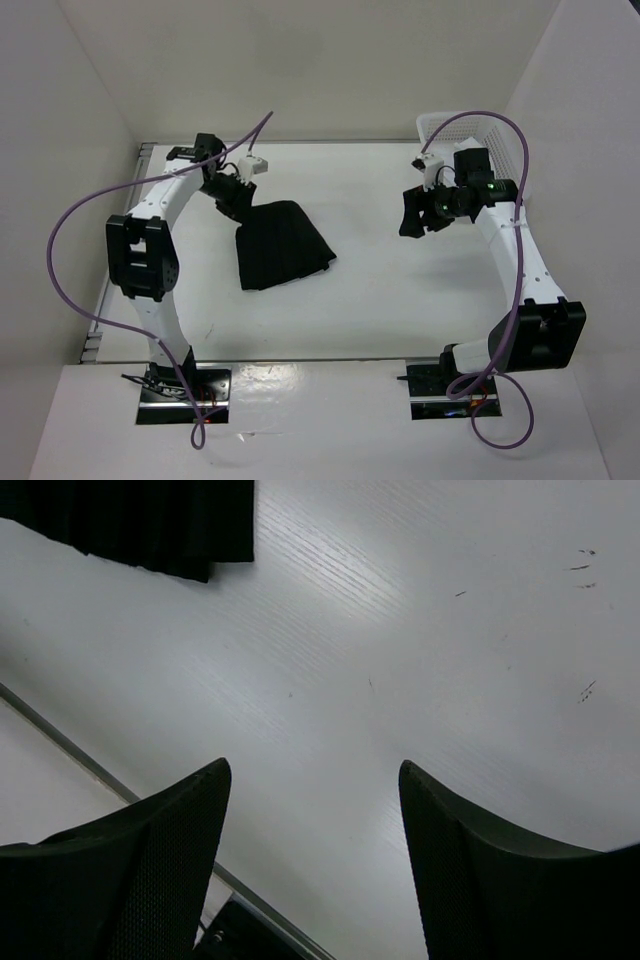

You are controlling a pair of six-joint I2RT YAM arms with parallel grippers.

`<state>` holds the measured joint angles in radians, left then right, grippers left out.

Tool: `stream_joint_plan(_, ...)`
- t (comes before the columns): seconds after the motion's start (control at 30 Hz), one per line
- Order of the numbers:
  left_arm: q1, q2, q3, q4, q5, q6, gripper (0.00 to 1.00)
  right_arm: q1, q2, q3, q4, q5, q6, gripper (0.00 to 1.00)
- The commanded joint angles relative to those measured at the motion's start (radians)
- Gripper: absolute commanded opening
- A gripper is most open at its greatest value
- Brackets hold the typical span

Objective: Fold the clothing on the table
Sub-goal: Fold the skirt

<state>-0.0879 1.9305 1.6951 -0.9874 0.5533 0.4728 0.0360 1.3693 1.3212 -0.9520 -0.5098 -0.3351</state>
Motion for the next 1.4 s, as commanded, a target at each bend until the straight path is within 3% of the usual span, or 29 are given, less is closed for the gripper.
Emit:
stream_joint_plan(0.0,-0.003,0.053,-0.034,0.009,-0.024,0.010,0.32,-0.007,-0.035,-0.010,0.033,-0.021,-0.012,0.73)
stream_joint_plan(0.03,-0.003,0.065,-0.050,0.021,-0.024,0.010,0.49,-0.007,-0.035,-0.010,0.024,-0.021,-0.012,0.73)
stream_joint_plan(0.13,0.011,0.110,-0.106,0.084,-0.081,-0.009,0.62,-0.007,-0.035,-0.028,0.024,-0.021,-0.012,0.73)
stream_joint_plan(0.37,0.097,0.171,-0.066,0.167,-0.213,-0.057,0.74,-0.007,-0.044,-0.037,0.024,-0.030,-0.012,0.73)
stream_joint_plan(0.67,0.158,0.021,0.164,0.124,-0.288,-0.131,0.90,-0.007,-0.076,-0.056,0.024,-0.039,-0.012,0.73)
stream_joint_plan(0.8,0.158,-0.013,0.326,0.027,-0.166,-0.152,0.93,-0.016,-0.085,-0.056,0.024,-0.039,-0.012,0.73)
stream_joint_plan(0.9,0.158,-0.013,0.420,-0.075,0.067,-0.152,0.93,-0.016,-0.085,-0.056,0.033,-0.039,-0.012,0.73)
stream_joint_plan(1.03,0.158,0.109,0.428,-0.291,0.363,0.000,0.93,-0.016,-0.085,-0.056,0.033,-0.039,-0.012,0.73)
stream_joint_plan(1.1,0.169,0.145,0.375,-0.312,0.487,0.050,0.93,-0.016,-0.085,-0.056,0.033,-0.039,-0.012,0.73)
stream_joint_plan(1.2,0.178,0.192,0.267,-0.312,0.536,0.118,0.93,-0.025,-0.085,-0.065,0.024,-0.039,-0.012,0.73)
stream_joint_plan(1.37,0.169,0.265,0.213,-0.312,0.559,0.182,0.93,-0.025,-0.067,-0.074,0.015,-0.030,-0.012,0.73)
